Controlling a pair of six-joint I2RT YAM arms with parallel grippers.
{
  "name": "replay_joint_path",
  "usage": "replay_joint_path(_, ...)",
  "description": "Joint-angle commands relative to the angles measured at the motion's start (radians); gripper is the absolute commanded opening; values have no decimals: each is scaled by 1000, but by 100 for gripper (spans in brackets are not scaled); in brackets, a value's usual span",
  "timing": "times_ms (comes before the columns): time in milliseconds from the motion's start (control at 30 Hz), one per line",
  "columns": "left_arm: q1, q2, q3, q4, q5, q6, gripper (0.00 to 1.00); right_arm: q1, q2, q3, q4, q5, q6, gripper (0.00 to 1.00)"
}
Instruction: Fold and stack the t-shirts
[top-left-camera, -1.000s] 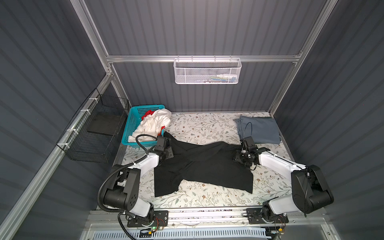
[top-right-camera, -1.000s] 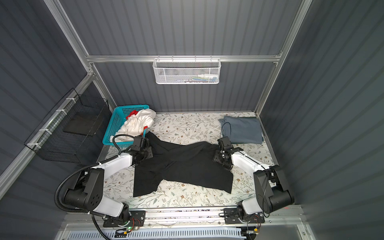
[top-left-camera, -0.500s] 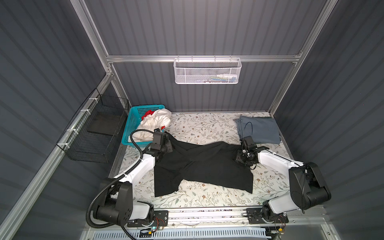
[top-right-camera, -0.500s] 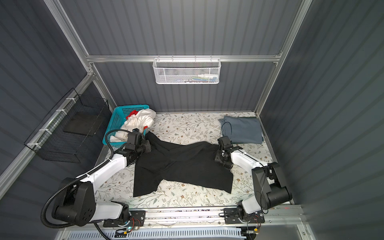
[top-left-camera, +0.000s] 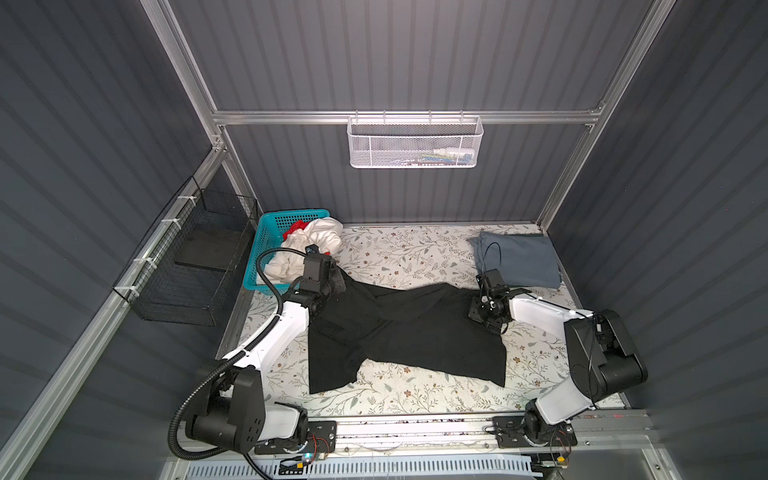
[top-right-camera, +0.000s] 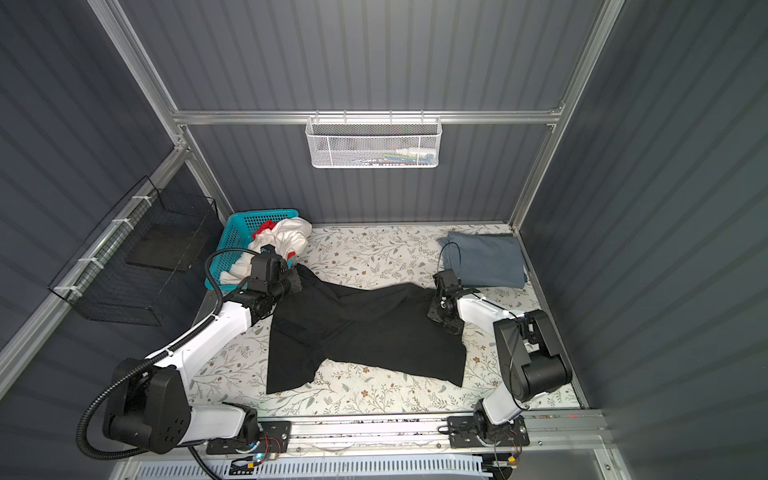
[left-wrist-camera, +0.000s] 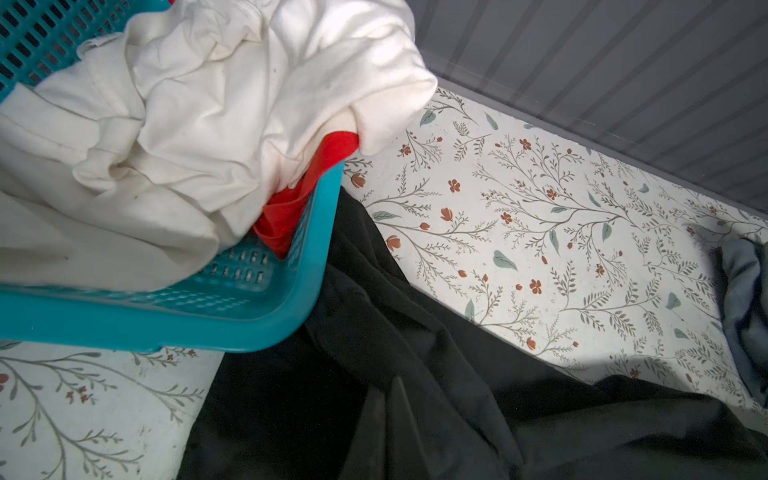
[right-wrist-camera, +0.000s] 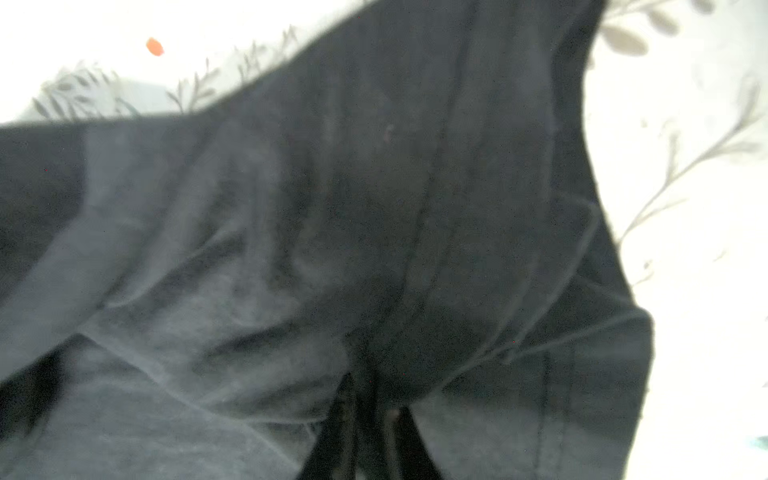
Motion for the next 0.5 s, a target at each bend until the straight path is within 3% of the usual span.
replay_joint_path(0, 2, 6, 39, -36, -63, 0, 0, -18, -36, 39, -28, 15, -24, 10)
replay_joint_path(267, 4, 9, 86, -53, -143, 20, 0, -63, -52, 128, -113, -3, -100, 3)
replay_joint_path(467, 4, 89, 165, -63, -230, 65, 0, -110, -66, 150, -123, 3, -122, 0)
